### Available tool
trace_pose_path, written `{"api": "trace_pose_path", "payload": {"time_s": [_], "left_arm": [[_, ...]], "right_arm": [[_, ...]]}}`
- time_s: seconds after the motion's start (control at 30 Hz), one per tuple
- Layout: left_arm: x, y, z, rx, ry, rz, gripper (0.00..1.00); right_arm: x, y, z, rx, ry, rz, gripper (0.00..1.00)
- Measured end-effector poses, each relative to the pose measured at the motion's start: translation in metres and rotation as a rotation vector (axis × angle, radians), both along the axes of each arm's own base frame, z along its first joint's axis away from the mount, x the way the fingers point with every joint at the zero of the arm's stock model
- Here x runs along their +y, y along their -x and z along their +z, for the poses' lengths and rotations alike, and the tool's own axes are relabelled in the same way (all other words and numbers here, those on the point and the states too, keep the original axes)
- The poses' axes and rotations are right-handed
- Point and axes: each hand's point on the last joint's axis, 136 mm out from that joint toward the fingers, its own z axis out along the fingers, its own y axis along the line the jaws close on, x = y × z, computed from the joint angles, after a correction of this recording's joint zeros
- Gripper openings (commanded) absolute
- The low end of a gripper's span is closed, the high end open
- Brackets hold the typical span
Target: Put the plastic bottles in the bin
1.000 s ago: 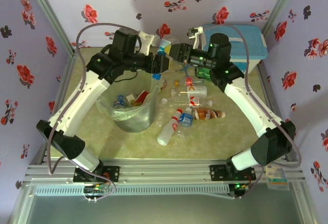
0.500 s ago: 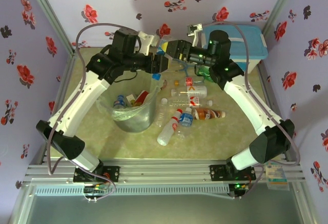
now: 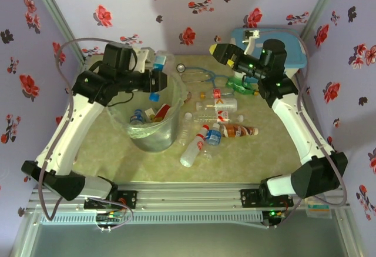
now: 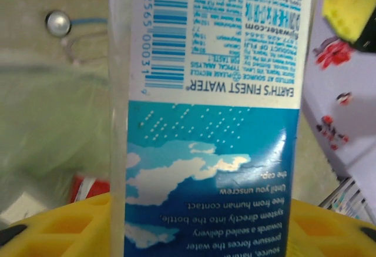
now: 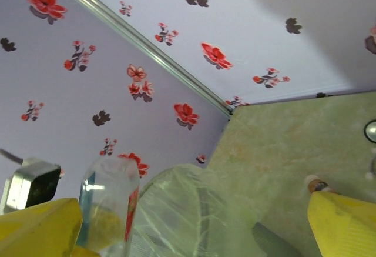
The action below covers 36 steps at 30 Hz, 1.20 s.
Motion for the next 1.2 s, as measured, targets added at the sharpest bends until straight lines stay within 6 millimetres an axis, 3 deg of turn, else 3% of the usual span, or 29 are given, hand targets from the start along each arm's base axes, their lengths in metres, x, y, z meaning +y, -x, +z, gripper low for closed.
{"api": "trace_pose_path", "payload": {"time_s": [0.2,0.3,0.47,0.7,0.97,1.1,1.2], "left_arm": [[0.022,0.026,-0.070,0.188,-0.143,0.023,0.43],[0.027,0.034,-0.090,0.235,-0.175,0.023,0.47],[0.029,0.044,-0.100,0.252,-0.190,0.007,0.69],[0.028,0.042,-0.101,0.243,-0.189,-0.001,0.76],[0.030,0.026,-0.098,0.211,-0.166,0.024,0.54],[0.020,0.020,-0.110,0.228,-0.154,0.004,0.45],[0.012,0.022,-0.124,0.248,-0.140,-0.016,0.40]], "right_arm": [[-0.011,-0.009,-0.015,0.038,0.015,-0.051,0.99],[-0.012,-0.010,-0.020,0.049,0.019,-0.061,0.99],[-0.013,-0.011,-0.029,0.069,0.025,-0.067,0.99],[-0.015,-0.011,-0.031,0.074,0.028,-0.081,0.99],[-0.020,-0.009,-0.029,0.072,0.033,-0.097,0.99],[-0.025,-0.010,-0.036,0.089,0.057,-0.122,0.98],[-0.041,-0.015,-0.052,0.150,0.093,-0.190,0.97]]}}
